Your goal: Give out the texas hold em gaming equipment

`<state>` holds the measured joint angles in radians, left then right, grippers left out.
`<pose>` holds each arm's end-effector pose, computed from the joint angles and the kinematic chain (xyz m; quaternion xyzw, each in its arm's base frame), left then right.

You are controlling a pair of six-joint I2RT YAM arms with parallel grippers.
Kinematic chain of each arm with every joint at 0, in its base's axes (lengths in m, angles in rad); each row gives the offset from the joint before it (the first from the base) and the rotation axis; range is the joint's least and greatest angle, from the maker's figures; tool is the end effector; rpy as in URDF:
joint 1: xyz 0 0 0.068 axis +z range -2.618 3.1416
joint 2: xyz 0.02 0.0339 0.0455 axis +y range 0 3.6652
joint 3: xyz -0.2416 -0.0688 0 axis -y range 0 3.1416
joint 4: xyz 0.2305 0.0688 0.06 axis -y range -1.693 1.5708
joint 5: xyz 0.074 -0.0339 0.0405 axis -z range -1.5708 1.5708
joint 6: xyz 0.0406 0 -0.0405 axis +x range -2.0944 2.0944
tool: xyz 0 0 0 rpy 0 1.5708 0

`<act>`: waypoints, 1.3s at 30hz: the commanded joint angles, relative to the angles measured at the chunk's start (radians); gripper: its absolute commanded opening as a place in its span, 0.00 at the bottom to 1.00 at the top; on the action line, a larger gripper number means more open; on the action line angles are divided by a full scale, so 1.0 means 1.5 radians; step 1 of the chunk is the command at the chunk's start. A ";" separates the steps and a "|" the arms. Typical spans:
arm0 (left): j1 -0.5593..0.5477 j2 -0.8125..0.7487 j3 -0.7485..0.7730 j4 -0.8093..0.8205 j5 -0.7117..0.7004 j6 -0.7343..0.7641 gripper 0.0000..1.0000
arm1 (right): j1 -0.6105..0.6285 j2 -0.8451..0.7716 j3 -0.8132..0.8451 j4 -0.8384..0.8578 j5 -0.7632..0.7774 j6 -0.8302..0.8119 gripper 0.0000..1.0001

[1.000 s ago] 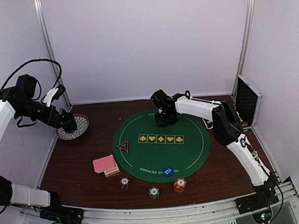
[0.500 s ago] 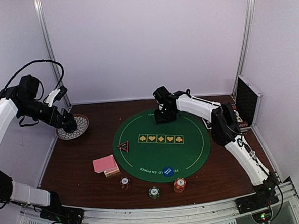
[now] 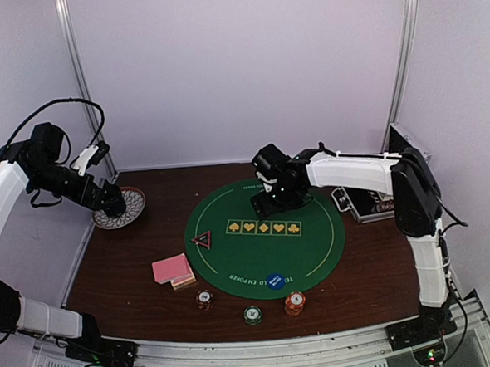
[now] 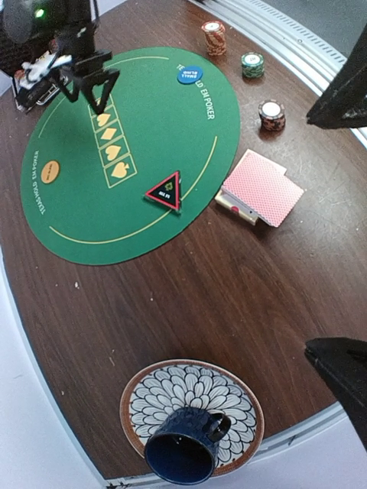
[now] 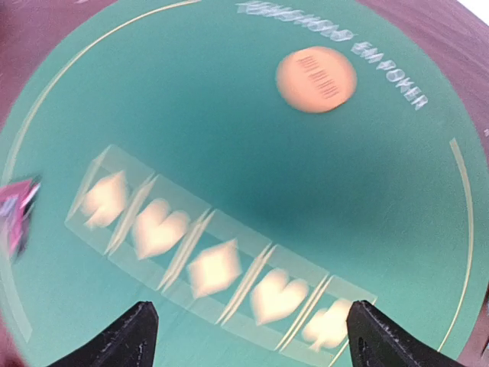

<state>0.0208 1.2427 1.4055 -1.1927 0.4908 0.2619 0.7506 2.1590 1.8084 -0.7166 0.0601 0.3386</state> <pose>0.2168 -0.0146 0.3446 0.1769 0.9202 -0.1953 0.2896 0.3281 0.3027 0.1914 -0.1907 0.9491 0.1041 0.2281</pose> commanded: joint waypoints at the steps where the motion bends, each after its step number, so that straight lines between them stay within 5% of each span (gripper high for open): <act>1: 0.006 -0.010 0.012 -0.012 -0.007 0.003 0.98 | 0.084 -0.082 -0.129 0.041 0.001 0.016 0.89; 11: 0.006 -0.028 -0.007 -0.009 0.028 0.027 0.98 | 0.196 -0.116 -0.210 0.007 -0.015 0.024 0.81; 24: -0.011 -0.074 -0.132 -0.011 0.057 0.119 0.98 | 0.217 -0.100 -0.258 -0.016 -0.019 0.021 0.72; 32: -0.157 -0.083 -0.236 0.023 -0.065 0.149 0.98 | 0.216 -0.118 -0.304 -0.021 -0.026 0.029 0.71; 39: -0.202 -0.075 -0.289 0.051 -0.090 0.170 0.98 | 0.208 -0.149 -0.350 -0.018 -0.019 0.051 0.67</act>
<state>-0.2634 1.1370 1.0096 -1.1763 0.3965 0.4744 1.0695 1.9705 1.3350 -0.6743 0.0181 0.3950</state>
